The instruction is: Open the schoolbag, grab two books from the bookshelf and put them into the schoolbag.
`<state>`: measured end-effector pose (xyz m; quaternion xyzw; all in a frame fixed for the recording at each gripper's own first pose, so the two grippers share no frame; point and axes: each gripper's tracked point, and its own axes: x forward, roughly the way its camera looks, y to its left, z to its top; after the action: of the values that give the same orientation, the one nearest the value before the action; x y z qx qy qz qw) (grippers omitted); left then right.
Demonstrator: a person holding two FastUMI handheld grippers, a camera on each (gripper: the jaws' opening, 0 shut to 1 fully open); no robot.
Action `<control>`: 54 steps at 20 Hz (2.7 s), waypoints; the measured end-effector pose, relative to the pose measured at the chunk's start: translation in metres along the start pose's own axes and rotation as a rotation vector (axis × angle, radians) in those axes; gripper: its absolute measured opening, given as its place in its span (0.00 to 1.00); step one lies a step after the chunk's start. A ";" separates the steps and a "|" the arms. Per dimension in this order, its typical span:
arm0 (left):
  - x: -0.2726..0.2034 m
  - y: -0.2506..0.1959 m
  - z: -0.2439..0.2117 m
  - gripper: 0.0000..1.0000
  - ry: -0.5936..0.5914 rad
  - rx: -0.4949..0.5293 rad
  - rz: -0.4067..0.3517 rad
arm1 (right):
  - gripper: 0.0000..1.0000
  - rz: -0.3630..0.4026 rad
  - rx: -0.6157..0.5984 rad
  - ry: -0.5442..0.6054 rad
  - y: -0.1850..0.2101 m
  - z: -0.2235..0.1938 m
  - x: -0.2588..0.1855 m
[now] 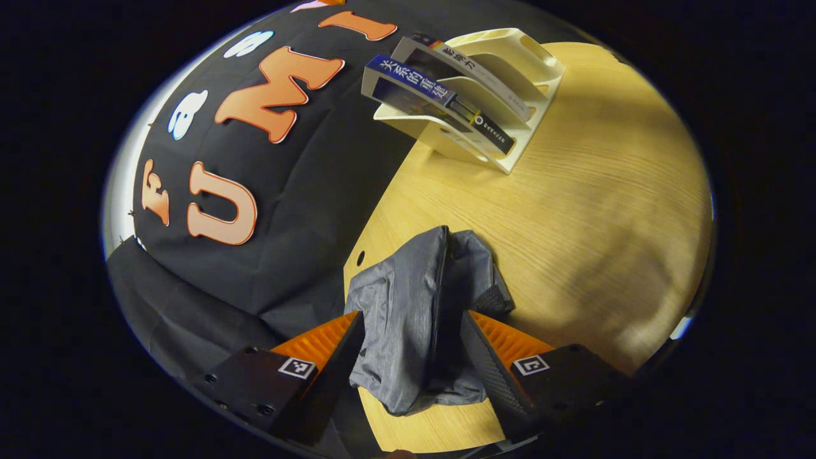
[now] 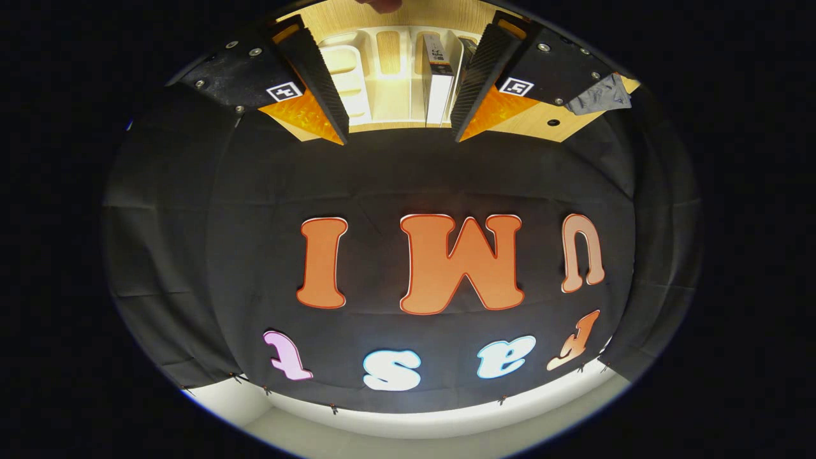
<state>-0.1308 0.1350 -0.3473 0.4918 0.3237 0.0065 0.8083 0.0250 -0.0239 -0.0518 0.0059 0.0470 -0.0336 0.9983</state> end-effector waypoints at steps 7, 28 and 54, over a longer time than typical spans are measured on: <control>0.004 0.029 0.010 0.87 0.027 0.004 0.112 | 0.95 0.011 0.018 0.010 -0.021 -0.005 0.001; 0.041 0.083 0.005 0.06 0.081 -0.160 -0.215 | 0.96 -0.014 -0.065 0.032 -0.037 -0.005 0.004; 0.067 0.243 0.009 0.06 -0.108 -0.358 -0.877 | 0.96 -0.072 -0.277 0.386 0.142 0.014 0.026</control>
<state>0.0015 0.2752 -0.1850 0.1614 0.4519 -0.3051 0.8226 0.0617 0.1160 -0.0395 -0.1266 0.2411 -0.0607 0.9603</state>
